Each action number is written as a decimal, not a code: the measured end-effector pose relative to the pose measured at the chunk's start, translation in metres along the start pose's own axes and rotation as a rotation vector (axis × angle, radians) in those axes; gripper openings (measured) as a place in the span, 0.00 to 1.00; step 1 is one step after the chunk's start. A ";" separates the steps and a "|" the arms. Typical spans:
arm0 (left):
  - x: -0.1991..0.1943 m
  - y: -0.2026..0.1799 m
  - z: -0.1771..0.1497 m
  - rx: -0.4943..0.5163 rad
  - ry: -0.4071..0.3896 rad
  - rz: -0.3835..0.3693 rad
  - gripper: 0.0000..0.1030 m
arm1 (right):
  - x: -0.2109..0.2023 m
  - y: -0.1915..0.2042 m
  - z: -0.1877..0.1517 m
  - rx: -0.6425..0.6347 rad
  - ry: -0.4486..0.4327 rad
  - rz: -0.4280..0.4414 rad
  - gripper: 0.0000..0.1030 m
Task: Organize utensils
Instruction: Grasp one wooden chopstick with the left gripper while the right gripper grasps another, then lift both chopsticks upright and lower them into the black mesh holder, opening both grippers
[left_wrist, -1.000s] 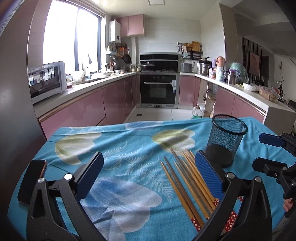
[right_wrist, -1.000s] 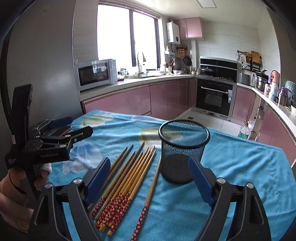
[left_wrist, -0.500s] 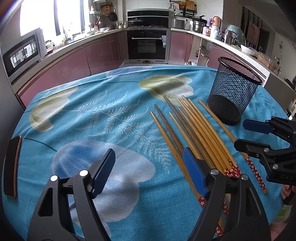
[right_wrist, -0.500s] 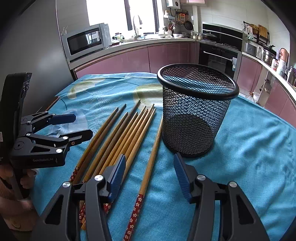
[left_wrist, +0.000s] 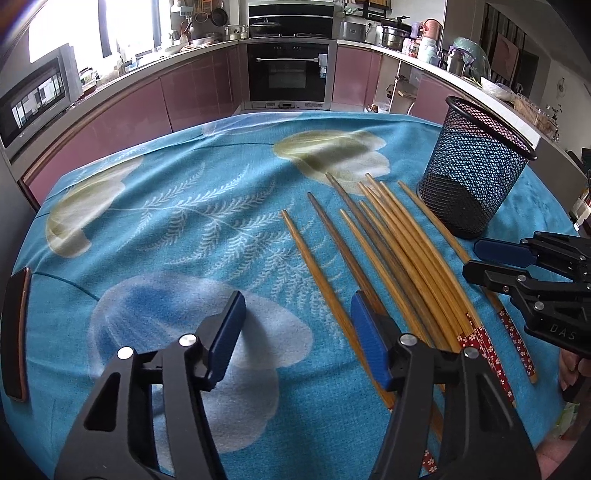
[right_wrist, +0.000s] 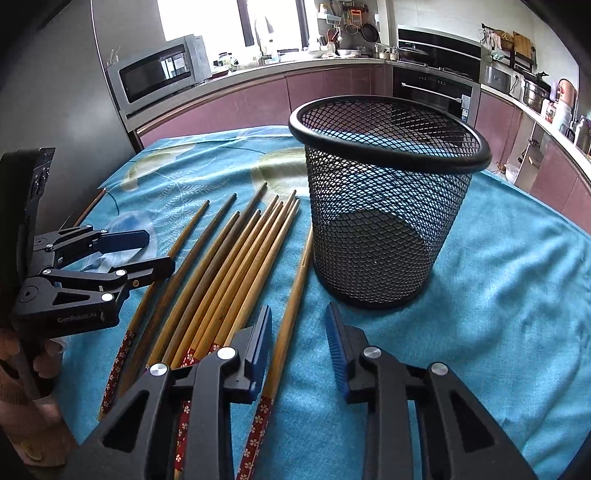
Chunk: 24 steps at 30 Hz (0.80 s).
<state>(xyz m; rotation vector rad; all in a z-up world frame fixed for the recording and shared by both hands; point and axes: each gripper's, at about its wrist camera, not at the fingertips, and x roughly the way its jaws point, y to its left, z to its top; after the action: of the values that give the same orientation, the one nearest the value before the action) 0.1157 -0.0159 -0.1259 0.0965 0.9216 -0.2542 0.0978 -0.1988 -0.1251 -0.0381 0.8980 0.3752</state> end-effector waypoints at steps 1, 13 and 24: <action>0.001 0.000 0.001 -0.001 0.002 -0.005 0.55 | 0.002 0.000 0.001 0.002 0.002 0.000 0.28; 0.003 0.007 0.007 -0.068 0.008 -0.062 0.13 | 0.004 -0.004 0.004 0.056 -0.004 0.056 0.06; -0.023 0.006 0.006 -0.084 -0.042 -0.112 0.07 | -0.039 0.003 0.008 0.015 -0.117 0.109 0.06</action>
<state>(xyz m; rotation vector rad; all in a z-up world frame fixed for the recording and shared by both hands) 0.1084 -0.0070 -0.1046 -0.0383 0.8962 -0.3198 0.0810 -0.2066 -0.0904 0.0463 0.7894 0.4679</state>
